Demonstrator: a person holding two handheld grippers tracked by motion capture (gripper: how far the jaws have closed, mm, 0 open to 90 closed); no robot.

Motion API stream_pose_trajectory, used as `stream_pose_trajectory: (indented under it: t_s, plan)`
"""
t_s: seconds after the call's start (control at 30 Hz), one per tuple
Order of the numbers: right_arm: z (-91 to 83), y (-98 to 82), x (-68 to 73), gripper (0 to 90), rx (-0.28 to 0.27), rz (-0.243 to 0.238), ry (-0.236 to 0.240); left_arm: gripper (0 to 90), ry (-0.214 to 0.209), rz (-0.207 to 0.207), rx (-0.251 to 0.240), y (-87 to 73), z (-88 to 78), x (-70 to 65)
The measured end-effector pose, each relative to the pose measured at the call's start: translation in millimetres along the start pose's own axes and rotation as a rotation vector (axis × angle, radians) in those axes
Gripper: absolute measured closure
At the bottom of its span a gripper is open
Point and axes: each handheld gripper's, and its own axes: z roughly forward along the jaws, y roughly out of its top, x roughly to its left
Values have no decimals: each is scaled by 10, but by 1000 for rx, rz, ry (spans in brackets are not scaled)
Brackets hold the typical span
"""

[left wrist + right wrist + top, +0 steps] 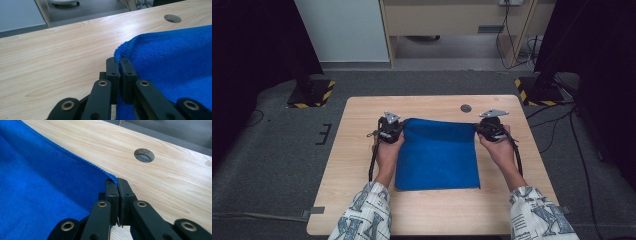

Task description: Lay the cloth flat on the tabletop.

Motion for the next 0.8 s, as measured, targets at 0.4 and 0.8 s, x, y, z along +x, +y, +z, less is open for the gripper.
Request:
stream_pose_trajectory:
  t_s: [0.4, 0.8]
  plan:
    - [66, -78, -20, 885, 32, 21, -10, 864, -12, 11, 27, 6, 135, -7]
    - [310, -62, -17, 885, 53, 36, -20, 843, 7, 22, 62, -68, 234, 37]
